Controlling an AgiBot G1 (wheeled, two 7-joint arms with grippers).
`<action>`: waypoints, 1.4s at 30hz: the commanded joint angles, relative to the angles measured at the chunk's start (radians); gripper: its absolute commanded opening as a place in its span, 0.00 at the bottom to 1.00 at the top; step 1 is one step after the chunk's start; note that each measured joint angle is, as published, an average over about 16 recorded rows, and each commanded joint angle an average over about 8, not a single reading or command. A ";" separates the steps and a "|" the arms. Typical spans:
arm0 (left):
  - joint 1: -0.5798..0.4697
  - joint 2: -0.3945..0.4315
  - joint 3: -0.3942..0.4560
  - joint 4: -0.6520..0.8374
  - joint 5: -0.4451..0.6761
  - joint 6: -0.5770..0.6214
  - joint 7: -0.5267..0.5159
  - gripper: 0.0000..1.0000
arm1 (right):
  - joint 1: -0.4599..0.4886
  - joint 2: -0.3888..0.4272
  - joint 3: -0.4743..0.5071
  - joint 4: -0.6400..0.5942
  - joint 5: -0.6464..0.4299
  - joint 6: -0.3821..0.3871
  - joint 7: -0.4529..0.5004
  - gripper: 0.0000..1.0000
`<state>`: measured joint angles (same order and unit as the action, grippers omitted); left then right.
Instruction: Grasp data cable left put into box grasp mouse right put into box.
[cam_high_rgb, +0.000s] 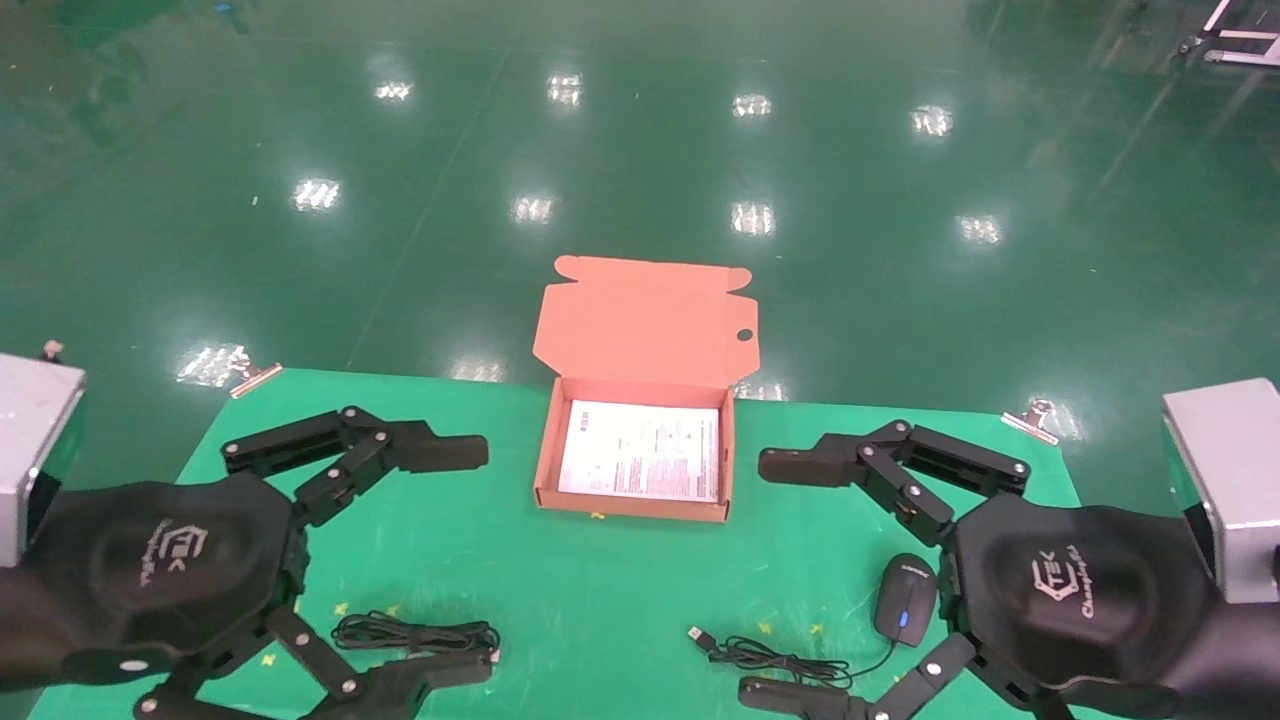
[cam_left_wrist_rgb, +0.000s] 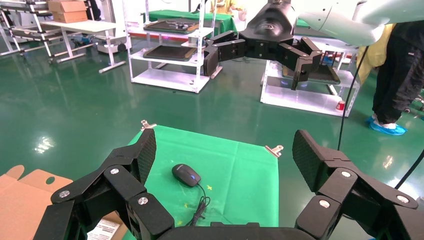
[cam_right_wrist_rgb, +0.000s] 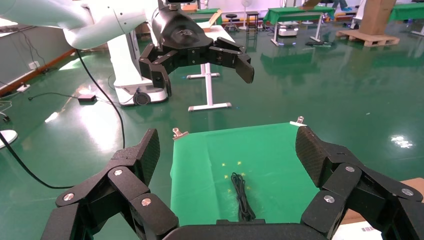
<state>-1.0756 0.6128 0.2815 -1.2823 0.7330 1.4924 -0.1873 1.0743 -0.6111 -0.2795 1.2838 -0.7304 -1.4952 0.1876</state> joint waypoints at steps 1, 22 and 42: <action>0.000 0.000 0.000 0.000 0.000 0.000 0.000 1.00 | 0.000 0.000 0.000 0.000 0.000 0.000 0.000 1.00; 0.000 0.000 0.003 0.000 0.005 0.000 -0.001 1.00 | 0.003 0.000 -0.003 0.000 -0.004 0.002 0.002 1.00; -0.139 0.018 0.144 -0.004 0.297 0.035 -0.067 1.00 | 0.183 0.015 -0.161 0.054 -0.312 -0.080 -0.073 1.00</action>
<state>-1.2136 0.6359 0.4297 -1.2847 1.0366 1.5288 -0.2416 1.2664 -0.5992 -0.4627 1.3363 -1.0480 -1.5704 0.1033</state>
